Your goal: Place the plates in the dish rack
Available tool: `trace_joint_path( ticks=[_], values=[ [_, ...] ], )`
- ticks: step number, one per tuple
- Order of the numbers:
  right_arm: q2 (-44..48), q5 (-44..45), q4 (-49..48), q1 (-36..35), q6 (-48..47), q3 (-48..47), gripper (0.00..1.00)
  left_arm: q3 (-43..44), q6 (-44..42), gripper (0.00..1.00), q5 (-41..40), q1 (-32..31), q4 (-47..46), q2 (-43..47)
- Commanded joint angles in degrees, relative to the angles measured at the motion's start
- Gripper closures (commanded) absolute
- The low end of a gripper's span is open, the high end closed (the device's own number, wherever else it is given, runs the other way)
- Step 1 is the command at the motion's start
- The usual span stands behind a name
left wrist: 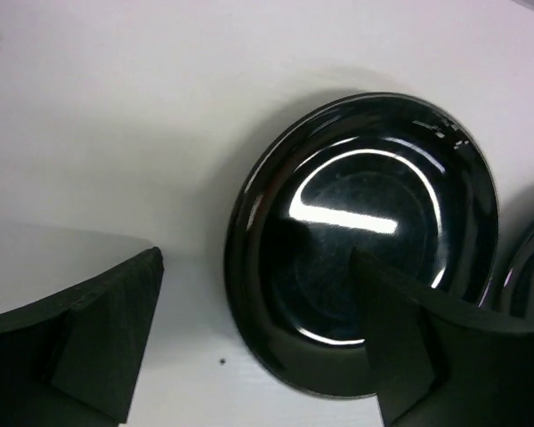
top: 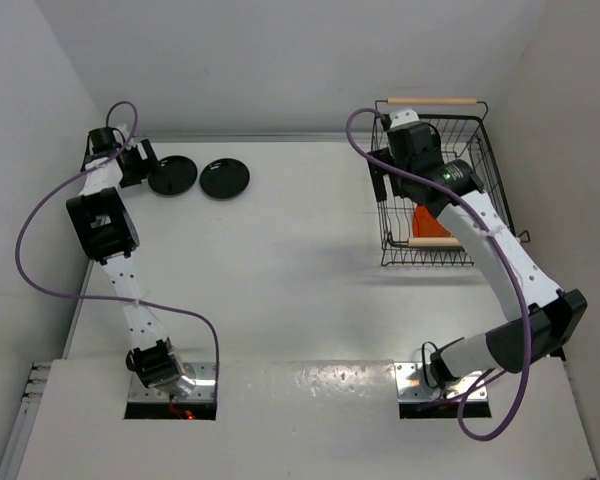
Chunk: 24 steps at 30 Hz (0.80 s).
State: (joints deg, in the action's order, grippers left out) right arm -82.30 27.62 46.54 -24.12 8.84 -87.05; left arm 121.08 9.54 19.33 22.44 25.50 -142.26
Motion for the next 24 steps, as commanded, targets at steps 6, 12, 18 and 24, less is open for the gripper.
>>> trace_joint_path(
  ticks=[6,12,18,24],
  values=[
    [-1.19,6.04,-1.54,-3.48,-3.39,-4.53,0.07,3.82,3.91,0.45,1.15,-2.66,-0.1,-6.54],
    [-1.98,7.27,-2.42,-5.15,-4.89,-5.77,0.07,3.82,5.14,1.0,-0.08,-2.13,-0.1,-6.37],
    [-3.82,7.28,-2.69,-7.25,-7.17,-6.12,0.07,-0.83,2.16,1.0,6.47,1.55,1.04,2.67],
    [-5.41,-5.69,-3.03,-10.33,-7.7,-6.38,0.07,-11.55,-12.42,1.0,18.62,1.56,7.63,17.96]
  ],
)
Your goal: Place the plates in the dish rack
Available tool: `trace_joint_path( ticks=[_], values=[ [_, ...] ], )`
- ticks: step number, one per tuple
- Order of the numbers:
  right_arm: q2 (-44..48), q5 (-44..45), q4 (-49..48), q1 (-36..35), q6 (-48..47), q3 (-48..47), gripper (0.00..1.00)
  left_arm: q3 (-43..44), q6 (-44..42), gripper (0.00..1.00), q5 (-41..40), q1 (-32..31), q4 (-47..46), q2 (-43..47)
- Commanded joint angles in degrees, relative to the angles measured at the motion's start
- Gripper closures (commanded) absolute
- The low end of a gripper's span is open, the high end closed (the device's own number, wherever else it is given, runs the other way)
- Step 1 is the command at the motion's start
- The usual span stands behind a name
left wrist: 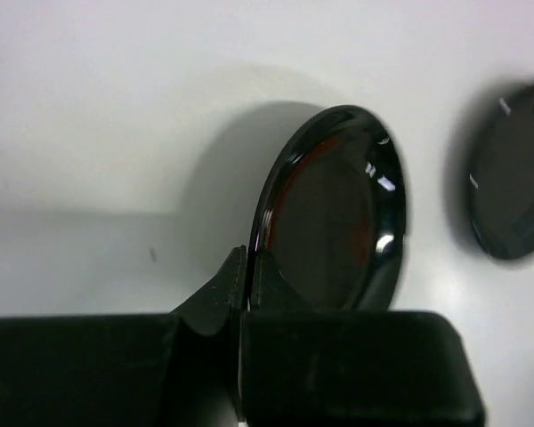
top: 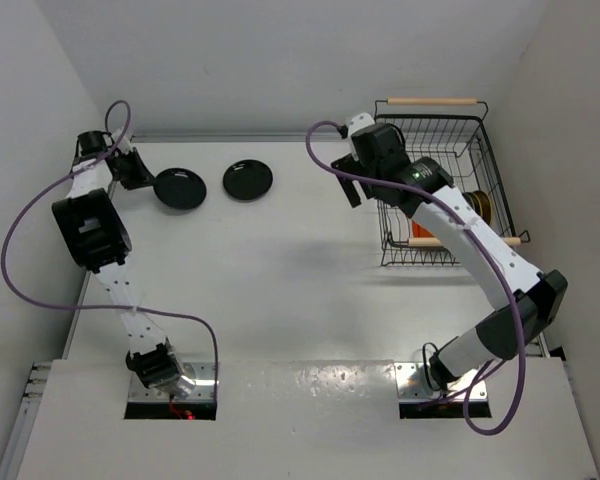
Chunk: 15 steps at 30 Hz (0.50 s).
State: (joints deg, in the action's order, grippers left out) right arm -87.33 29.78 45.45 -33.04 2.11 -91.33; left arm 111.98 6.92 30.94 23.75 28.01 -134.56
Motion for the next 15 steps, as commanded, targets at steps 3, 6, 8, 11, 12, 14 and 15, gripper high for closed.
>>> trace_joint_path(
  ticks=[3,6,8,11,12,14,15],
  values=[
    [-0.82,-19.01,-5.79,-3.26,-0.27,-0.17,0.07,-6.51,-17.25,1.0,11.42,-0.98,11.26,18.35],
    [-2.14,-28.51,-10.72,-5.19,0.88,1.24,0.07,-7.75,-22.72,1.0,16.07,-2.3,19.08,24.15],
    [-3.02,-33.34,-15.18,-6.33,2.46,2.11,0.07,-7.75,-28.26,1.0,19.32,-3.7,26.26,26.27],
    [-3.72,-42.25,-22.14,-6.51,6.4,3.43,0.05,-7.75,-40.02,1.0,22.06,-8.53,38.99,29.18],
    [-4.25,-45.48,-23.9,-6.08,8.85,3.87,0.04,-7.75,-42.75,1.0,23.02,-10.11,41.31,29.88],
    [-5.56,-50.07,-30.74,-5.38,15.17,5.02,0.02,-8.7,-46.46,1.0,25.13,-14.33,43.35,32.69],
    [-6.01,-51.04,-32.08,-5.46,16.6,5.19,0.02,-9.23,-46.47,1.0,26.09,-15.47,43.36,33.74]
  ],
)
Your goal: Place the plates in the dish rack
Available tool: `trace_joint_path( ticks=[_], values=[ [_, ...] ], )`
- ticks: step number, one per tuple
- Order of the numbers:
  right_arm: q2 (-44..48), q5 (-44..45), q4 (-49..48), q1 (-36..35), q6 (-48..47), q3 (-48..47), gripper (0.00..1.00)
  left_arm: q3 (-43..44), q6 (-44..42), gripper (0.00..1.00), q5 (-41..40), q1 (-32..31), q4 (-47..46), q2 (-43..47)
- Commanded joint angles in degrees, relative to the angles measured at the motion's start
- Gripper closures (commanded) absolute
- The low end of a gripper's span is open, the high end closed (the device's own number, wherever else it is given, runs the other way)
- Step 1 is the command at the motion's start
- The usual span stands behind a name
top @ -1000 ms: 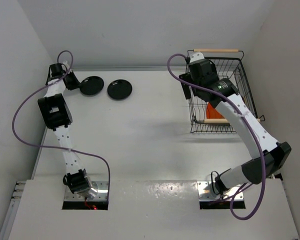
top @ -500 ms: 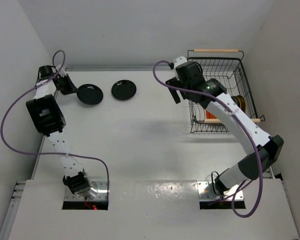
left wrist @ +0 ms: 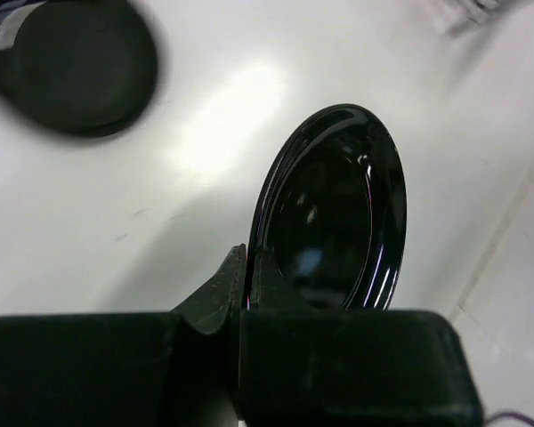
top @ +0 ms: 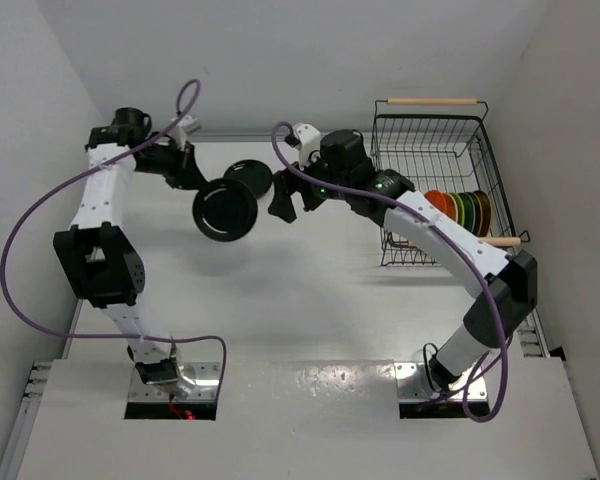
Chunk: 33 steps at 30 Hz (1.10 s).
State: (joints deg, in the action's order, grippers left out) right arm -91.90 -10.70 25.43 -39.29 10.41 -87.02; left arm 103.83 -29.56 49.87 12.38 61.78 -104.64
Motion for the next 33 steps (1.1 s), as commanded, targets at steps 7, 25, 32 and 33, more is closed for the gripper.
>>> trace_joint_path(
  ticks=[7,25,32,33],
  values=[
    [-4.96,-12.41,-23.84,0.88,20.42,5.81,0.06,1.02,-10.69,1.0,13.85,-10.18,9.59,9.37],
    [5.49,12.67,-11.48,6.32,17.12,6.79,1.0,3.65,17.41,0.0,-29.45,-9.85,-8.33,8.84],
    [8.14,43.1,8.04,15.19,3.75,-1.56,1.0,3.66,19.72,0.0,-40.63,-7.11,-12.12,8.84],
    [7.35,49.48,12.41,15.99,-0.61,-2.01,1.0,3.66,19.72,0.0,-40.64,-7.11,-12.12,8.32]
  ],
)
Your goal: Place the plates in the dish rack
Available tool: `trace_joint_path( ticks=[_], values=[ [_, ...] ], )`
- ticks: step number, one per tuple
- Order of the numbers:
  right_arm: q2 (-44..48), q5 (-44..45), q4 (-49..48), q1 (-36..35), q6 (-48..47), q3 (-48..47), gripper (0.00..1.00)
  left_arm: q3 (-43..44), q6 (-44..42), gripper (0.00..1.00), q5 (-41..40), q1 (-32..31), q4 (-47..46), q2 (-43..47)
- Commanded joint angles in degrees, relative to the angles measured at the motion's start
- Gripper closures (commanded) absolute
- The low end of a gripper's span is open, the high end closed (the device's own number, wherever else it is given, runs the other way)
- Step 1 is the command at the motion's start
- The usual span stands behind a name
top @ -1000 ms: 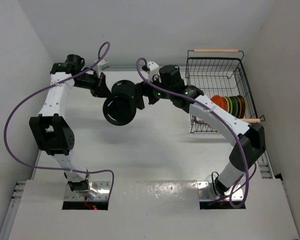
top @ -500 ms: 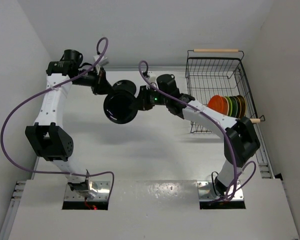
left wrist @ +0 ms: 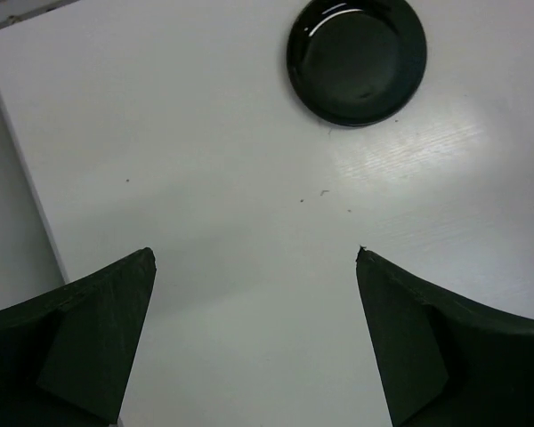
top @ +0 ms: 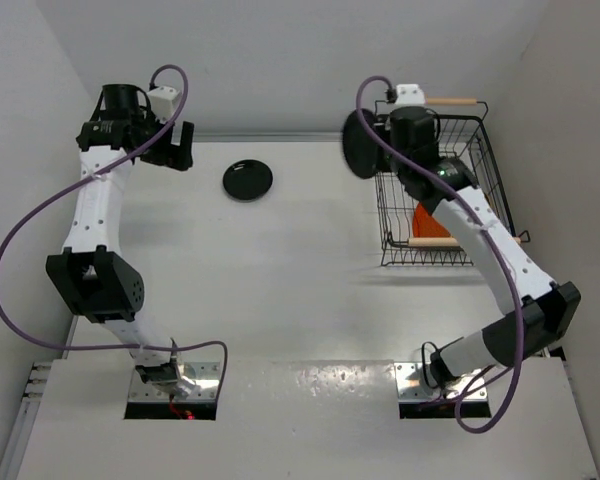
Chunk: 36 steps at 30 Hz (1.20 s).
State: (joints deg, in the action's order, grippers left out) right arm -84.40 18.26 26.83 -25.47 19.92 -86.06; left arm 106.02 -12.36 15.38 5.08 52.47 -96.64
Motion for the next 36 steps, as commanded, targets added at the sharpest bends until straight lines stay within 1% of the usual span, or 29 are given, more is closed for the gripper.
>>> trace_joint_path(
  ticks=[1,2,3,4,6,11,19,22,25,29,30,31,32,34,35,36],
  values=[
    [-2.67,21.63,12.79,3.92,-11.04,-4.8,1.0,-0.01,2.52,0.0,-5.63,0.19,-2.81,0.31],
    [-3.57,21.9,14.38,5.86,-11.92,-5.34,1.0,-0.02,2.52,0.0,-5.1,0.19,-2.81,0.31],
    [-4.71,21.12,19.09,6.74,-11.84,-6.56,1.0,-0.8,2.52,0.0,-4.31,0.19,-2.81,-0.21],
    [-6.98,19.81,19.83,8.32,-10.97,-6.49,1.0,-1.42,2.52,0.0,-4.3,0.19,-2.81,-0.21],
    [-8.58,18.22,21.24,10.18,-10.0,-5.7,1.0,-1.43,2.52,0.0,-3.69,0.19,-2.81,-0.22],
    [-10.87,14.09,17.73,14.13,-8.06,-0.34,1.0,-3.0,1.9,0.0,-3.69,0.19,-2.81,-0.22],
    [-15.53,14.61,16.94,15.19,-7.7,4.94,1.0,-4.85,1.37,0.0,-3.69,0.19,-2.81,-1.35],
    [-16.67,12.78,15.88,15.72,-7.53,6.69,1.0,-4.85,1.37,0.0,-3.69,0.72,-2.81,-1.36],
    [-17.73,12.76,16.24,15.81,-6.66,7.05,1.0,-4.85,1.37,0.0,-3.69,0.72,-2.81,-1.88],
    [-18.69,10.66,16.76,16.07,-6.13,7.14,0.99,-4.85,1.37,0.0,-3.08,0.72,-2.81,-2.49],
    [-19.39,10.74,17.63,16.33,-6.04,6.35,0.95,-5.38,1.37,0.0,-3.07,0.72,-2.81,-2.5],
    [-19.57,10.83,18.6,16.33,-5.69,5.56,0.88,-5.38,1.37,0.0,-2.55,0.72,-2.81,-3.02],
    [-19.49,10.92,18.96,16.51,-5.86,5.21,0.76,-5.38,1.37,0.0,-2.54,0.72,-2.81,-3.03],
    [-18.62,11.36,19.4,16.86,-6.21,4.07,0.65,-5.38,1.37,0.0,-2.02,0.72,-2.81,-4.34],
    [-18.17,11.53,19.66,16.95,-6.73,3.89,0.52,-5.38,0.85,0.0,-1.41,0.72,-2.81,-4.35],
    [-17.82,11.53,19.49,16.86,-7.0,3.62,0.48,-5.38,0.85,0.0,-1.4,0.72,-2.81,-5.3]
  ],
)
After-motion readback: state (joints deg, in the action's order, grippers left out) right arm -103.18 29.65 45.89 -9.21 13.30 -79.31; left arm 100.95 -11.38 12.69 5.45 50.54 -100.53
